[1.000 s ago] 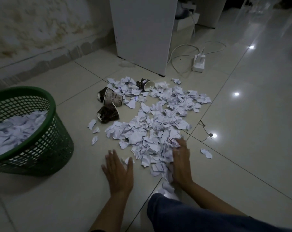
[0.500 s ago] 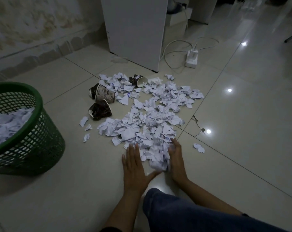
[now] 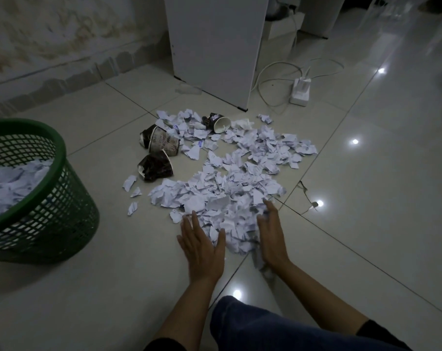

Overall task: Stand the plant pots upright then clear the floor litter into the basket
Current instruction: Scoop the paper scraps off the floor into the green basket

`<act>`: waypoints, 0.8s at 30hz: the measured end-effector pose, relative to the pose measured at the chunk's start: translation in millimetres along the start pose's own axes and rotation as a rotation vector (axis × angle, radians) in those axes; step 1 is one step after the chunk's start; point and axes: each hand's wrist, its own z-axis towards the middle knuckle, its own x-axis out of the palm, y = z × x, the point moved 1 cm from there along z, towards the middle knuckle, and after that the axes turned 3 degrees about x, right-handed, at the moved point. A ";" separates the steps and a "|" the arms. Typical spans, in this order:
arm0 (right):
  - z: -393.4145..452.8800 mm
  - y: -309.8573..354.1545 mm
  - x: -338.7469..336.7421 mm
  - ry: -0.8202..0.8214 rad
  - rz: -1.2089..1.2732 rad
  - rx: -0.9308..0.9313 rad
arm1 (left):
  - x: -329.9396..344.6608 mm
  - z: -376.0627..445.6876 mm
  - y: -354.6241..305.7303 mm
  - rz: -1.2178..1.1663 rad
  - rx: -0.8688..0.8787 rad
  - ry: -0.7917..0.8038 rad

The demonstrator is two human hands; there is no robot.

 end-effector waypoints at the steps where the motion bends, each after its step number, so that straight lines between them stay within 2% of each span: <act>1: 3.0 8.9 1.7 -0.017 0.046 -0.032 | 1.0 2.6 -3.0 -0.016 -0.020 -0.019; 4: 24.3 19.4 -0.4 -0.064 -0.005 -0.152 | 1.1 13.7 -10.8 -0.071 -0.061 -0.086; 9: 57.9 16.1 12.1 0.104 -0.297 -0.228 | 4.8 29.1 -19.4 -0.179 -0.036 -0.100; 14: 48.7 8.2 32.4 0.194 -0.377 -0.270 | 11.3 31.3 -21.3 -0.254 -0.055 -0.101; 19: 23.7 18.0 43.8 0.210 -0.151 -0.300 | 19.9 28.9 -20.1 -0.341 -0.025 -0.114; 24: 8.2 35.4 52.2 0.241 0.194 -0.156 | 24.7 31.6 -29.3 -0.542 -0.132 -0.142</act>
